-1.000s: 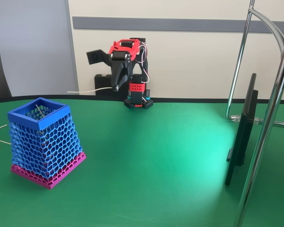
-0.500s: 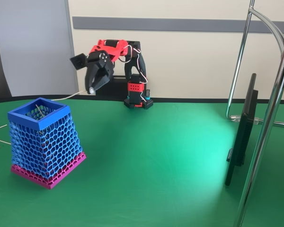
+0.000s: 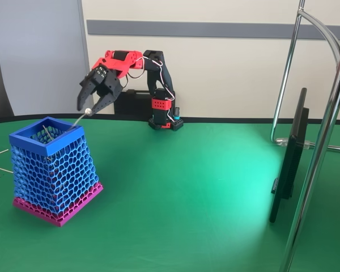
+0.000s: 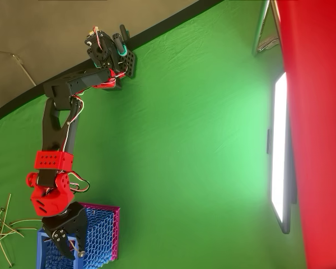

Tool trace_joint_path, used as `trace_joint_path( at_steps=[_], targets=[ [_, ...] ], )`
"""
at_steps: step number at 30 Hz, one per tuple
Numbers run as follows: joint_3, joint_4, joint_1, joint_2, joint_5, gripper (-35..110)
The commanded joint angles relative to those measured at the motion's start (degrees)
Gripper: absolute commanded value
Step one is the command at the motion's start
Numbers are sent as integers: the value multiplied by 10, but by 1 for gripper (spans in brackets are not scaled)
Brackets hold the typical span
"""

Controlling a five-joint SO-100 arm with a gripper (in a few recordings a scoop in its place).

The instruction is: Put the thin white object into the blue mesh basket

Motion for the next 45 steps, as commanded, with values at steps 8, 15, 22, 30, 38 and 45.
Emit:
trace_joint_path(
  at_steps=[8,15,22,30,38,45],
  targets=[
    [65,43,-12,105,75,43],
    [184,46,-48,238,85,44],
    [329,35,-108,402,63,37],
    [508,25,-221,599,-35,4],
    [679,60,-291,795,-167,0],
    [867,99,-291,979,-300,0]
  ],
)
